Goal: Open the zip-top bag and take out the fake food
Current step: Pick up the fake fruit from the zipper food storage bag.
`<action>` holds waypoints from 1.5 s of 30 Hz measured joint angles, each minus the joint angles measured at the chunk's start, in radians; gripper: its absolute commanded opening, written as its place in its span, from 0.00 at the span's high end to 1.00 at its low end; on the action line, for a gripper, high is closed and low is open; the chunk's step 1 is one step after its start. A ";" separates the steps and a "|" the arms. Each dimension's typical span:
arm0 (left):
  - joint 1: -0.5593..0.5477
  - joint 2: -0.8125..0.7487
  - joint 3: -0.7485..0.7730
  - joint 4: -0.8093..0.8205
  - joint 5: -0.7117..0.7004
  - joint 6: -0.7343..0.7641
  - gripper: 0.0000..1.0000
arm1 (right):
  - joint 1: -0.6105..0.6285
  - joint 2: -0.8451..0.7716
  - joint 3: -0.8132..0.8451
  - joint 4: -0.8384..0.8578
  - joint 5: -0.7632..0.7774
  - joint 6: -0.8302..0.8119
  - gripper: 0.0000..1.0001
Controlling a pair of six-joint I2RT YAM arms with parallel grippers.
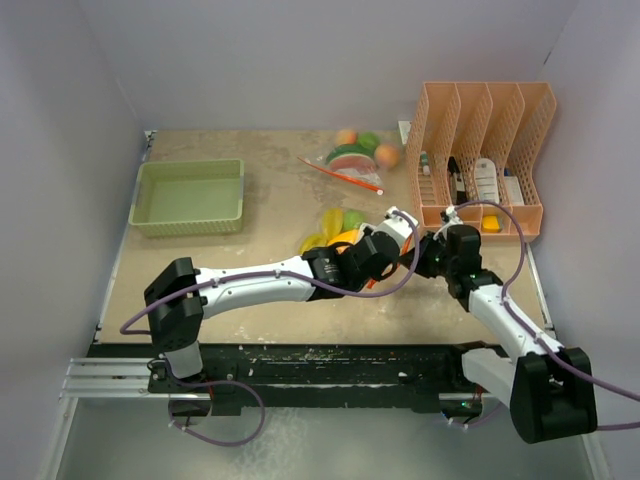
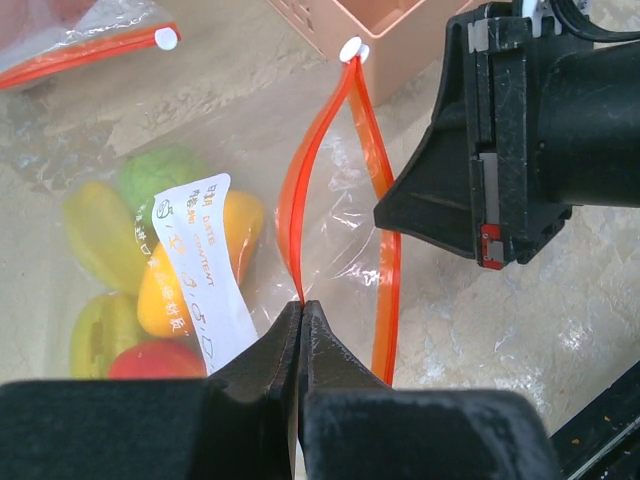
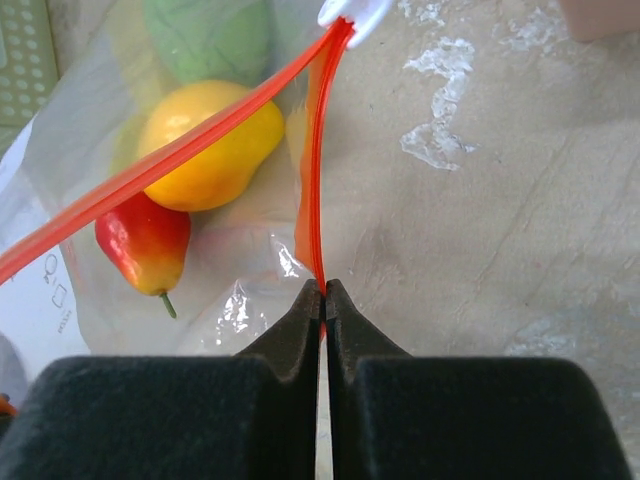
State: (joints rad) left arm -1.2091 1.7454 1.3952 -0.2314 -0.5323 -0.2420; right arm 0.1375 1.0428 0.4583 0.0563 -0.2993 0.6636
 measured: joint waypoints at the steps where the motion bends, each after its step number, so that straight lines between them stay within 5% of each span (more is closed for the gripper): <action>1: 0.000 0.000 0.000 0.000 0.000 0.000 1.00 | 0.000 -0.008 0.000 -0.012 0.003 0.000 0.73; 4: 0.000 0.000 0.000 0.000 0.000 0.000 1.00 | 0.000 -0.056 0.002 -0.060 0.021 -0.008 0.56; 6: 0.000 0.001 0.000 0.001 0.001 -0.001 1.00 | 0.000 -0.102 0.016 -0.090 0.038 -0.015 0.58; 10: 0.004 0.003 0.000 0.008 0.008 -0.002 1.00 | 0.000 -0.185 0.065 -0.117 0.043 -0.013 1.00; 16: 0.018 0.005 0.000 0.028 0.029 -0.003 1.00 | 0.000 -0.205 0.083 -0.076 0.011 0.029 1.00; 37: 0.026 0.005 0.000 0.064 0.083 -0.047 1.00 | 0.164 0.277 -0.018 0.528 -0.032 0.392 1.00; 39: 0.029 0.005 -0.001 0.071 0.093 -0.047 0.82 | 0.166 0.309 -0.018 0.558 -0.032 0.409 1.00; 43: 0.031 0.005 -0.001 0.089 0.121 -0.039 0.04 | 0.171 0.360 -0.018 0.597 -0.031 0.418 0.99; 45: 0.031 0.004 -0.006 0.098 0.122 -0.047 0.01 | 0.171 0.378 -0.018 0.602 -0.031 0.416 0.99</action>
State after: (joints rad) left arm -1.1782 1.7496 1.3891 -0.1333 -0.4099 -0.2890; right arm 0.3088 1.4204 0.4404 0.6582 -0.3305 1.0794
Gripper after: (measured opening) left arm 0.887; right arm 0.005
